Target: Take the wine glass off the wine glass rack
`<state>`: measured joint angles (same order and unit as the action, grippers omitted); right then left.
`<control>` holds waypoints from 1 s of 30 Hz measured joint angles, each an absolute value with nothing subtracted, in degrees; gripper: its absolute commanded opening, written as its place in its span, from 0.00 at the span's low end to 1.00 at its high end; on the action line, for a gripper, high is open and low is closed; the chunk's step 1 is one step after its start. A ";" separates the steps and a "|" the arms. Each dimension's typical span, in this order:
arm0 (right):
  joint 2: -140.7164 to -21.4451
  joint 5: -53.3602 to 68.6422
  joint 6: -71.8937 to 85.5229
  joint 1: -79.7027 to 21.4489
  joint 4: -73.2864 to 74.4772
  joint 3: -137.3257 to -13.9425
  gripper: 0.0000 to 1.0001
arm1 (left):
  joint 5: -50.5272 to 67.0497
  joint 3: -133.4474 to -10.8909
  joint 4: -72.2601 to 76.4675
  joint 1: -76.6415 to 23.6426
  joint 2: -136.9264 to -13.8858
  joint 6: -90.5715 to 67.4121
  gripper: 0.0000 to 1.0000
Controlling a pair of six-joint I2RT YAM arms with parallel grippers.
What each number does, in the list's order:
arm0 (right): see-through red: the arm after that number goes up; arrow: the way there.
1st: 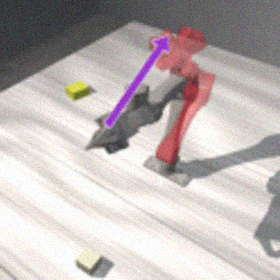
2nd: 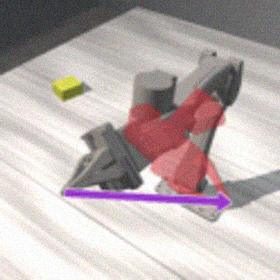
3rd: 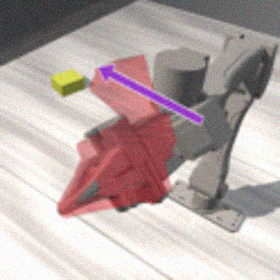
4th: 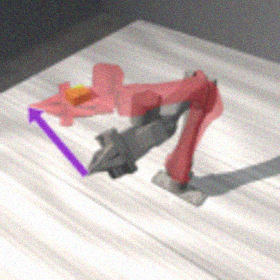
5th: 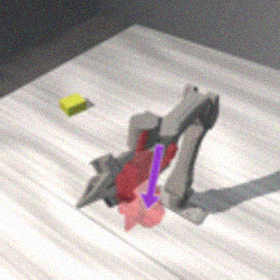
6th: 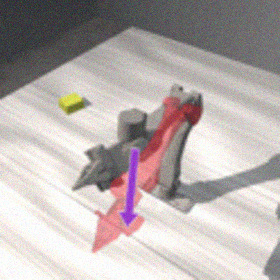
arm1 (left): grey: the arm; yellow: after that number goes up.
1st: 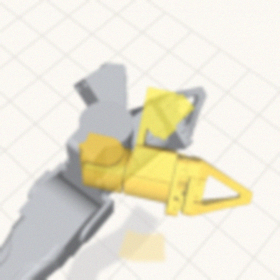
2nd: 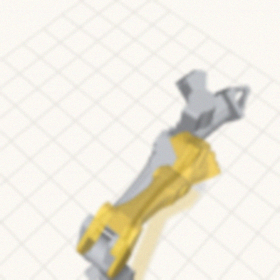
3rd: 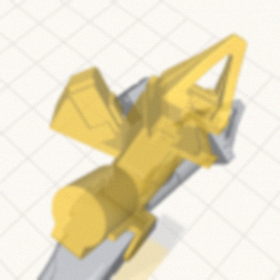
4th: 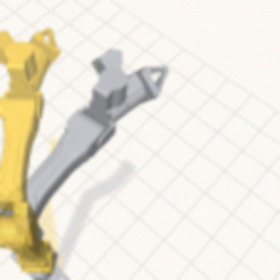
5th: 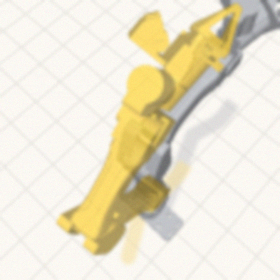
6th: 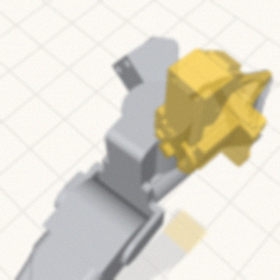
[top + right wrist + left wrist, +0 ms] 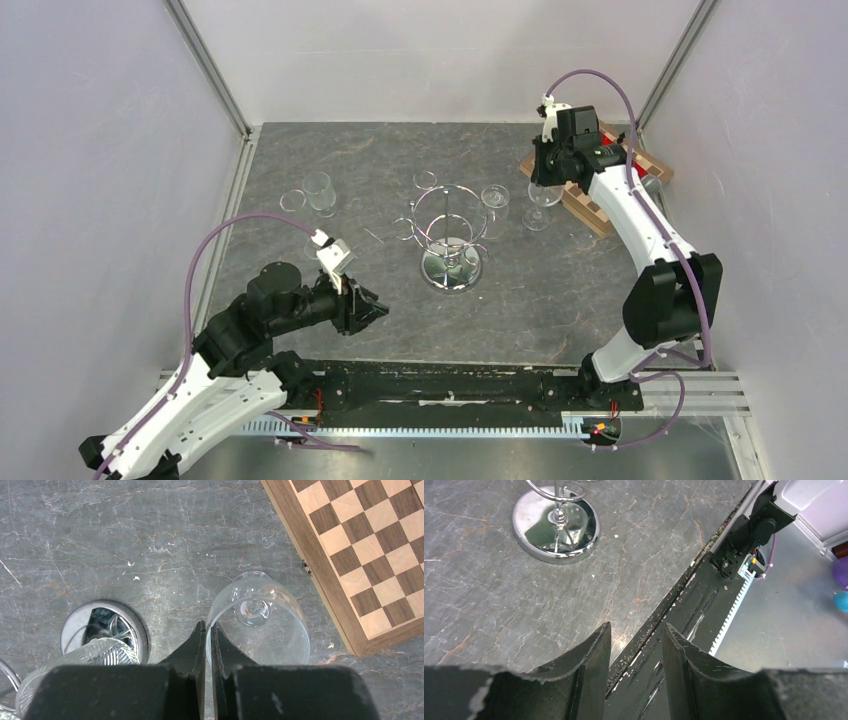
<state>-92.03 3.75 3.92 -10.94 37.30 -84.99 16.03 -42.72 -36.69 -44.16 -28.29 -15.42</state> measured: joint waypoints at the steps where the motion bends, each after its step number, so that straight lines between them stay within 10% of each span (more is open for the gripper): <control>1: -92.60 4.14 3.95 -10.70 37.21 -85.23 0.00 | 15.51 -42.72 -36.64 -44.16 -27.94 -15.42 0.49; 8: -94.37 6.17 4.10 -9.50 36.77 -86.21 0.00 | 13.98 -42.72 -36.67 -44.16 -27.73 -15.49 0.49; 17: -94.67 6.24 4.05 -9.47 35.83 -86.37 0.42 | 13.54 -42.72 -36.67 -44.16 -28.08 -16.67 0.49; 30: -92.12 3.40 5.19 -9.47 36.05 -94.89 0.55 | 13.54 -42.54 -36.67 -44.16 -29.08 -17.08 0.50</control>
